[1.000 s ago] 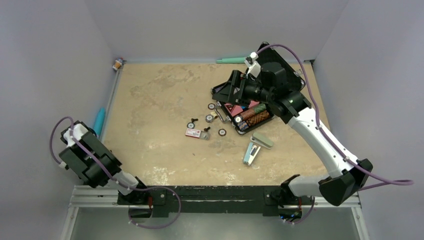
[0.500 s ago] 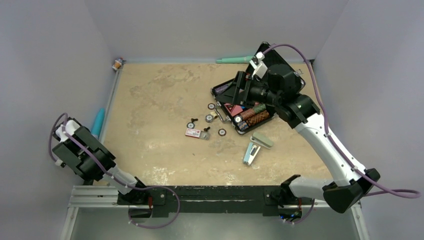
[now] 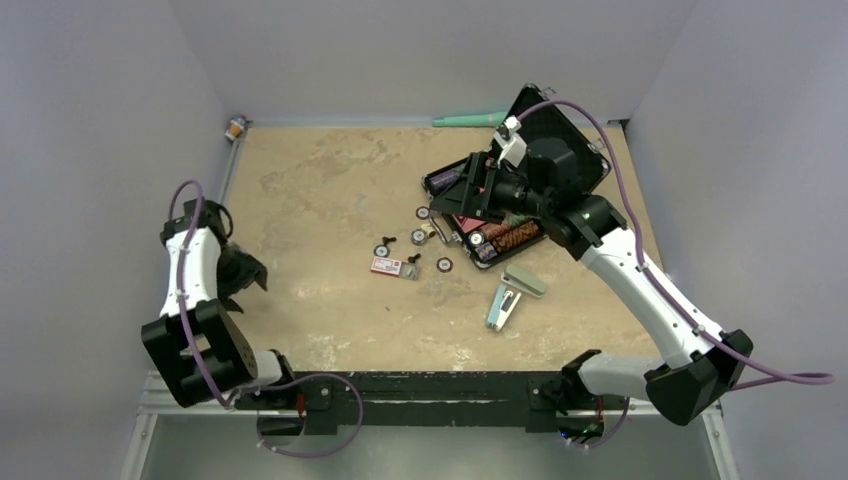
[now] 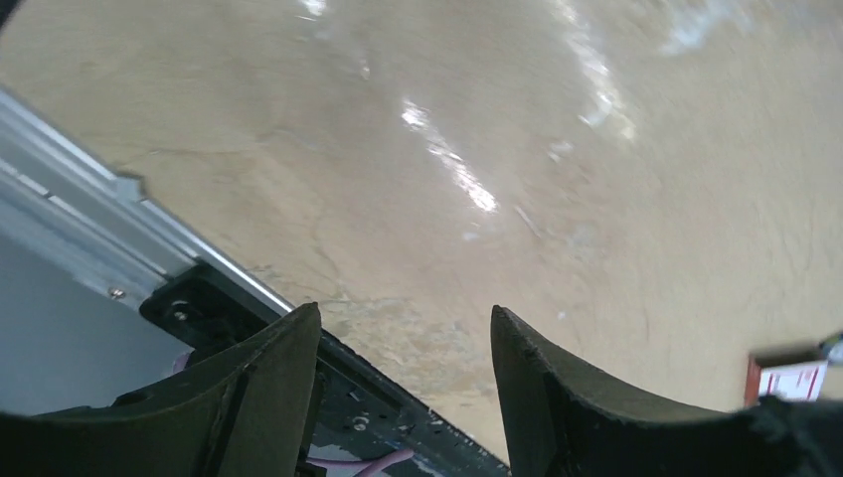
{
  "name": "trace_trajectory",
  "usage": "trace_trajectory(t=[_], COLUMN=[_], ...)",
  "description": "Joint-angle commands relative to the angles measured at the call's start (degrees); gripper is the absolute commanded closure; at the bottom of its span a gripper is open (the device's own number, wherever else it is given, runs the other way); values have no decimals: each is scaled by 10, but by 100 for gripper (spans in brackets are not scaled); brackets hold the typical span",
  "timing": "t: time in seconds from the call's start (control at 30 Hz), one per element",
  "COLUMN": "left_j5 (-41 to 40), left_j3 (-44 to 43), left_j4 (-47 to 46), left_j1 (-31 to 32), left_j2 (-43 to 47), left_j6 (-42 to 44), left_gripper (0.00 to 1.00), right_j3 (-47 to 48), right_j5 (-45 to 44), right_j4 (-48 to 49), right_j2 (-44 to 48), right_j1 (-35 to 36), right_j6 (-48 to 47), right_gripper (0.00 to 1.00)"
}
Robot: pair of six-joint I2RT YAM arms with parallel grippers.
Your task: Unload the staples from the stapler
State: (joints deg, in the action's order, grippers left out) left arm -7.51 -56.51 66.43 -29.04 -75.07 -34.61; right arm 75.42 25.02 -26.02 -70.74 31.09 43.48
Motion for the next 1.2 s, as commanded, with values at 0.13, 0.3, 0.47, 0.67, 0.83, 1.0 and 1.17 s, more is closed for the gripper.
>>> trace_trajectory(t=[0.13,0.3,0.47,0.67,0.83,1.0,1.17], left_j5=[71,71,83,99,153,206,231], left_j3=[-35,-10,13,-33,-51,-72,-112], left_j4=[10,19,29,48,-9,-57,-88], left_j1=[166,229,236,237,284,317,327], left_j2=[-55,-65,10,45,35,-27,-94], left_j6=[91,54,44,95,143,159,179], left_gripper=[34,40,40,37,36,38,45], right_j3=[-21,-47,-54,-22,18,8,-20], right_j5=[-38,-43,-31,-11,-36,-53,-81], right_j4=[17,16,0,-21,-51,-36,-32], right_j2=[38,56,32,-46,-105,-131,-157], right_j1=[0,-1,0,17,35,53,66], right_j6=[-8,-6,-32,-79,-82,-49,-23], right_gripper=[12,12,12,13,14,22,28])
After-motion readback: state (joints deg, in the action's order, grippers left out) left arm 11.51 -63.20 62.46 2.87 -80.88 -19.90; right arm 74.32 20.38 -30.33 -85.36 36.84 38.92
